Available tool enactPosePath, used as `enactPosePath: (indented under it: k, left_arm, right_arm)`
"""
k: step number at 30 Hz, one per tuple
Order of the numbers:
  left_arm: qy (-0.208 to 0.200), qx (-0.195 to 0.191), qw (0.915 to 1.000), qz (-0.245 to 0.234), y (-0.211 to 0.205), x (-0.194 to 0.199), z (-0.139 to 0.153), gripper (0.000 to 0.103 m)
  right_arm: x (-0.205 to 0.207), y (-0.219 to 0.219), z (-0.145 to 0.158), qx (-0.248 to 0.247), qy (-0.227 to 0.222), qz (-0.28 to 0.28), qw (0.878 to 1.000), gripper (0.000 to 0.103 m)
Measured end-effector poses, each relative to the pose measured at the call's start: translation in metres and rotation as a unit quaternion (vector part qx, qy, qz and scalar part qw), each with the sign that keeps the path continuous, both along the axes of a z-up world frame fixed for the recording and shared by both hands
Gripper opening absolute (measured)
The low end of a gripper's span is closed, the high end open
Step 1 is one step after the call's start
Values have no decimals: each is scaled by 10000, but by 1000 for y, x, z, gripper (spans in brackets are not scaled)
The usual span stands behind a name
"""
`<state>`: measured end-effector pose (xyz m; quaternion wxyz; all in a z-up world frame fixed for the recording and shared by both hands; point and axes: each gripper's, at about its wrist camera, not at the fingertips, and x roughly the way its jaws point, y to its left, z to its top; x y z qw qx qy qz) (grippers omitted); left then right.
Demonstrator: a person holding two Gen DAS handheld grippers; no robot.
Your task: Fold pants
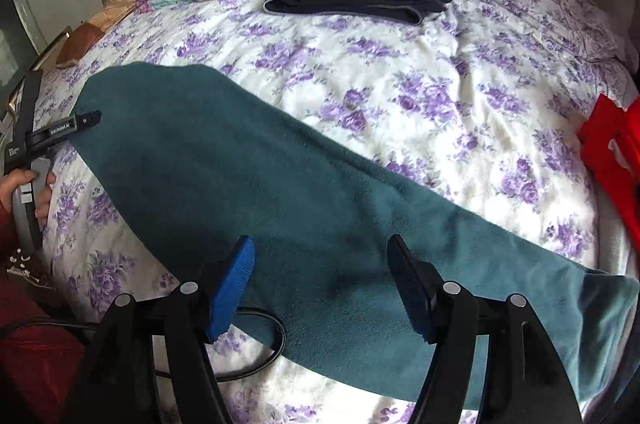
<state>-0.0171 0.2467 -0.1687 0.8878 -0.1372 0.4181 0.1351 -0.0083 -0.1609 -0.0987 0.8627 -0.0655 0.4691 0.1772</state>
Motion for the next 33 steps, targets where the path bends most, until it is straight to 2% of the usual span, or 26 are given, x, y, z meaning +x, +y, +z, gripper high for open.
enactPosePath:
  k: [3,7,10,14,22,28,33]
  left_arm:
    - [100,69,9999,43,-3,2,2,99]
    - [293,52,9993,209,-5,3,7,99]
    - [462,242,9982,308,-12,6,17,99]
    - [410,638,9971,59,-33,12,34,98]
    - [456,948,9939,-340,-67,33,54,98]
    - [459,1039,9925,-449,-76,47,60,98]
    - [537,1040,9916,-543,-82,54,56,98]
  right_arm:
    - [-9,-31,2,197,1,-384,9991,70]
    - [-22,-82,-8,404,252,-1110,9927,70]
    - [-32,-116,-19,611,520,-1711,9820,70]
    - [-44,-152,-31,948,805,-2273,9659,70]
    - [-57,-172,-35,1573,981,-2636,9466,70]
    - [-70,-180,-36,1650,1156,-2771,9395,70]
    - [-82,-193,-47,1869,1267,-3103,9234,70]
